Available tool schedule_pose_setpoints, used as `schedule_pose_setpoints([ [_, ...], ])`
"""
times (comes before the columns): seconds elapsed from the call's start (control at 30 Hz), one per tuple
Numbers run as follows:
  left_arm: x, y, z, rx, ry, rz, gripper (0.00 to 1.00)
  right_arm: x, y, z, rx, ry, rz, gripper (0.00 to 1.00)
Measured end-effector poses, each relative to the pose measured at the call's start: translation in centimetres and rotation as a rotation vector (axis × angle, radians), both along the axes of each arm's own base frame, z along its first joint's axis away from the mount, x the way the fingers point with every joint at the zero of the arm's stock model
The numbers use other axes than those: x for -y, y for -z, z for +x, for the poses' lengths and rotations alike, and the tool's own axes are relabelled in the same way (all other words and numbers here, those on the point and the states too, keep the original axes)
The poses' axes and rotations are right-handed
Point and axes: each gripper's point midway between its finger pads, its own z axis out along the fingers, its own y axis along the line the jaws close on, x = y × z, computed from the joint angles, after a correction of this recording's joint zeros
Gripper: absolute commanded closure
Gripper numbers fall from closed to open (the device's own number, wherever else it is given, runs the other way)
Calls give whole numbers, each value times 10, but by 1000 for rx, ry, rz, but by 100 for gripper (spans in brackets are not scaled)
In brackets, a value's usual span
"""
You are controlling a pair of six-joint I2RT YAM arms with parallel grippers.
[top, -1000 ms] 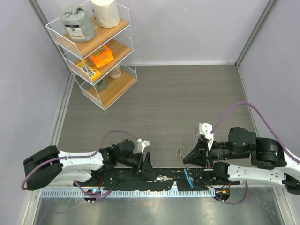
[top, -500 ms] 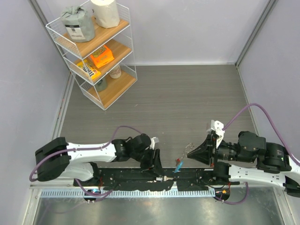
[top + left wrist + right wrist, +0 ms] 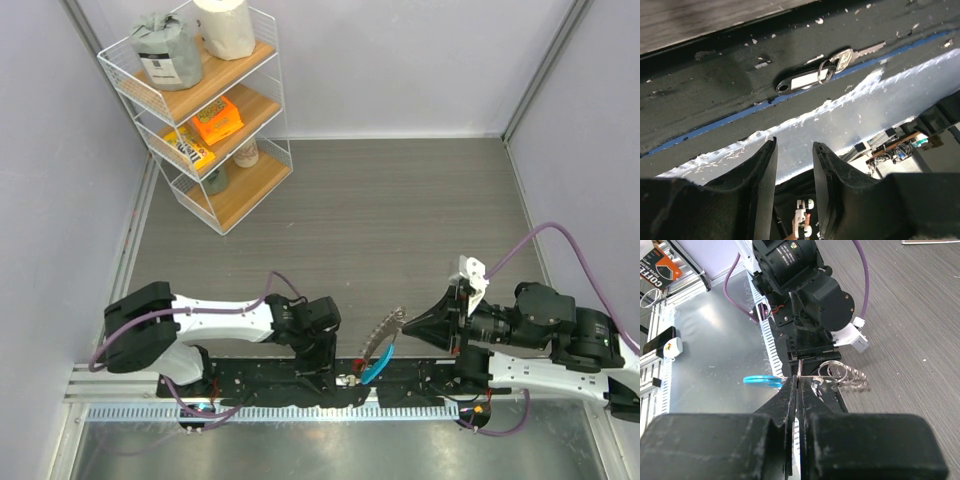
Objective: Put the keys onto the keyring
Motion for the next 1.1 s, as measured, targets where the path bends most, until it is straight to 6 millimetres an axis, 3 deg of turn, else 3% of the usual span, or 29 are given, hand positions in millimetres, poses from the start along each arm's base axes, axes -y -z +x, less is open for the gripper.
schedule_pose_setpoints([
  [0.4,30,1,11,-6,1,37,60,14,0,-4,15,1,59,94],
  [0.87,31,23,12,-34,-3,103,60,19,-1,-5,16,2,74,94],
  [1.1,38,23,19,-45,-14,92,60,22,-1,-6,17,1,79,94],
])
